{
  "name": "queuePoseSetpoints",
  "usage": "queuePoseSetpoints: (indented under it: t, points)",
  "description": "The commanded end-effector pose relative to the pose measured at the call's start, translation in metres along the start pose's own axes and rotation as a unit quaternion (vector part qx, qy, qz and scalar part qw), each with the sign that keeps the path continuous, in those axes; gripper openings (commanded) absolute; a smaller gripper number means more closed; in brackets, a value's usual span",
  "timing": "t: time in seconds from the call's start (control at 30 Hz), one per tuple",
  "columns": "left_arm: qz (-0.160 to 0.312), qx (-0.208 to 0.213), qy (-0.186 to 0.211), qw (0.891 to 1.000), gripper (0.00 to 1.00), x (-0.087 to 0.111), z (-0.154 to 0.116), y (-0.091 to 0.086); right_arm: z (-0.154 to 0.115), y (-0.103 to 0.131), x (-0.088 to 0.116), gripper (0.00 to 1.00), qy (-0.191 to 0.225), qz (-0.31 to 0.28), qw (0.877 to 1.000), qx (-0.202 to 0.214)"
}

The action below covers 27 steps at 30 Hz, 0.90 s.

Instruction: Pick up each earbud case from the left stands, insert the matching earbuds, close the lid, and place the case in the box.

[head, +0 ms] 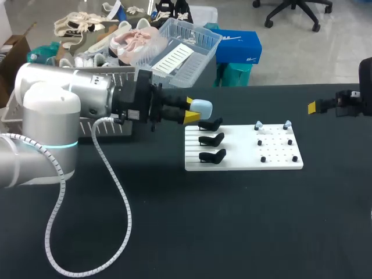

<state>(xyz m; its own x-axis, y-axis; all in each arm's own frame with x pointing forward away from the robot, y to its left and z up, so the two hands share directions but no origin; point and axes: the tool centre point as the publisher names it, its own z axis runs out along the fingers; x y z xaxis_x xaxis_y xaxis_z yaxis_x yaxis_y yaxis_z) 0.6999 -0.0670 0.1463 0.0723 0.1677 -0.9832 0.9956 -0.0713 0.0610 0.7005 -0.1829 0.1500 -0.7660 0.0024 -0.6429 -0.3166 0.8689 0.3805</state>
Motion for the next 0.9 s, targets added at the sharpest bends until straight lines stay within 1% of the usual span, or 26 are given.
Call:
queuePoseSetpoints:
  t: [0.03, 0.13, 0.33, 0.53, 0.7, 0.9]
  points:
    - [-0.009, 0.006, -0.015, 1.0, 0.0, 0.009, 0.01, -0.014, 0.0, -0.001, 0.0, 1.0, 0.0, -0.001, 1.0, -0.002]
    - [-0.018, 0.011, -0.043, 0.999, 0.0, 0.01, 0.02, -0.019, 0.0, -0.001, 0.0, 1.0, 0.0, -0.001, 1.0, -0.002]
    - [-0.019, 0.018, -0.065, 0.998, 0.0, 0.011, 0.041, -0.02, 0.0, -0.001, 0.0, 1.0, 0.0, -0.001, 1.0, -0.002]
    - [-0.029, 0.03, -0.072, 0.997, 0.0, 0.019, 0.062, -0.024, 0.0, -0.001, 0.0, 1.0, 0.0, -0.001, 1.0, -0.002]
    - [-0.04, 0.029, -0.068, 0.996, 0.0, 0.03, 0.071, -0.026, 0.0, -0.001, 0.0, 1.0, 0.0, -0.001, 1.0, -0.002]
    - [-0.039, 0.019, -0.062, 0.997, 0.0, 0.045, 0.076, -0.025, 0.0, -0.001, 0.0, 1.0, 0.0, -0.001, 1.0, -0.002]
